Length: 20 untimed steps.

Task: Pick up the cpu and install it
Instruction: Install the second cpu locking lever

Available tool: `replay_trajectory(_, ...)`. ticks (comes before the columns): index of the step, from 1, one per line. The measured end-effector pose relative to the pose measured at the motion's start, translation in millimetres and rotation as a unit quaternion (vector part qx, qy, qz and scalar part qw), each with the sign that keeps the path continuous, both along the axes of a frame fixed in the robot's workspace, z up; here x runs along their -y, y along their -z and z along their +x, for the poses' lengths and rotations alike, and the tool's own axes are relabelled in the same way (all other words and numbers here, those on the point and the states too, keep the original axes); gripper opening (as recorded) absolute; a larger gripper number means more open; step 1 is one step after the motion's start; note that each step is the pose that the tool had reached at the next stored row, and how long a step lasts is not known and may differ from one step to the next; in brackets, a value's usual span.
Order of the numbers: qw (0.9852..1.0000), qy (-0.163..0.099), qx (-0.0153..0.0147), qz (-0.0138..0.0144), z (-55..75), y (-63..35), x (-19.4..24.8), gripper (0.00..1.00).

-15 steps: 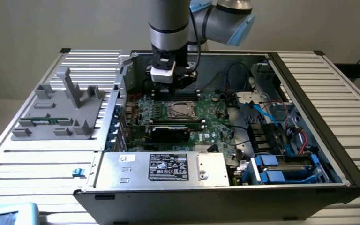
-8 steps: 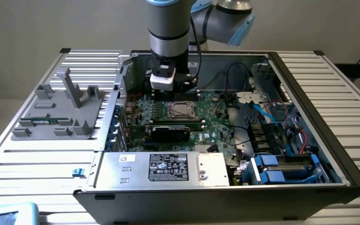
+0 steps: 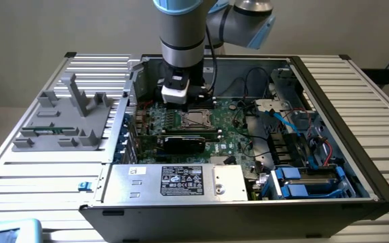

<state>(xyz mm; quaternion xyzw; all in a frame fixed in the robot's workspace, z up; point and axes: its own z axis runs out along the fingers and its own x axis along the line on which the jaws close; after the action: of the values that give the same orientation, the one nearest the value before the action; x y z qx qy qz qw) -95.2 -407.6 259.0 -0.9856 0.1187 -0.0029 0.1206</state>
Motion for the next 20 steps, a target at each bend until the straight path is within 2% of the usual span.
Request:
replay_trajectory(3,1.0000,0.004,0.0000,0.0074,0.0,2.0,2.5,0.11)
replay_trajectory(5,0.9999,0.006,0.0000,0.0091,-0.1,2.8,4.0,0.11)
replay_trajectory(9,0.9999,0.012,-0.0001,0.0105,-0.1,3.9,8.7,0.11)
replay_trajectory(15,0.9997,0.024,-0.0010,0.0106,-0.1,8.6,14.2,0.11)
replay_trajectory(18,0.9994,0.032,-0.0032,0.0104,-0.1,12.5,15.1,0.11)
replay_trajectory(20,0.9992,0.038,-0.0061,0.0103,-0.1,14.8,15.5,0.11)
